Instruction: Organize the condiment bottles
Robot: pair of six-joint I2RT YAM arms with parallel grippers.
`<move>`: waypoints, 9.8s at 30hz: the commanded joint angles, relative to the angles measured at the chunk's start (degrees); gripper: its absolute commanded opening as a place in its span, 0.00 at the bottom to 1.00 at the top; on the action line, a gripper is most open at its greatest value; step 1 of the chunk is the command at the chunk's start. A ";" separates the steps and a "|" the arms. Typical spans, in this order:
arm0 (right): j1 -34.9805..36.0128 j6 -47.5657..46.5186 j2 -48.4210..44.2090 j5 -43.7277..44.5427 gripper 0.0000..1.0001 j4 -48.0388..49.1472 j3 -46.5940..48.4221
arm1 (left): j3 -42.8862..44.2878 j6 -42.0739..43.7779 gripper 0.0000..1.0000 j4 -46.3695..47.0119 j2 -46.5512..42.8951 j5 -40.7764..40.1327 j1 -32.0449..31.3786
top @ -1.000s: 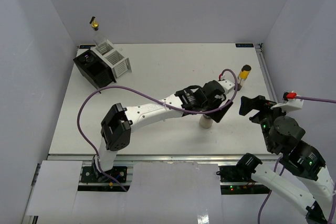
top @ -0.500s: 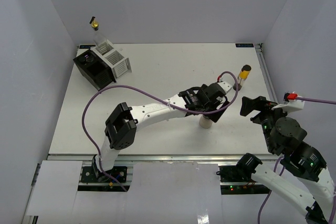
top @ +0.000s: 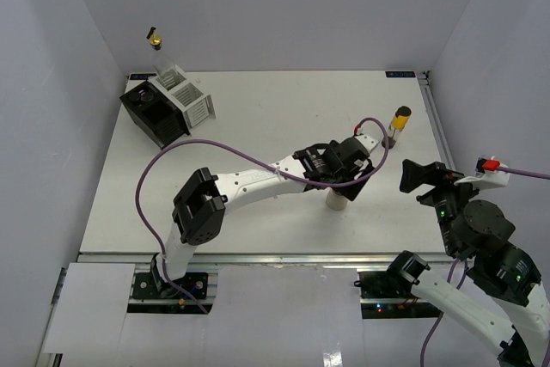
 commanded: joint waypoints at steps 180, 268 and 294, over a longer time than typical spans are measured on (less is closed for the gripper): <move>-47.82 -16.38 79.49 -34.10 0.93 18.52 29.02 | -51.16 -0.94 0.96 12.69 -53.19 26.03 43.30; 5.04 -14.28 107.02 -32.96 0.72 13.57 65.02 | -53.19 -3.58 0.92 13.20 -67.98 0.81 47.31; 4.92 -16.21 54.91 -30.42 0.98 14.32 12.39 | -27.52 -0.82 0.93 4.91 -37.45 15.26 45.21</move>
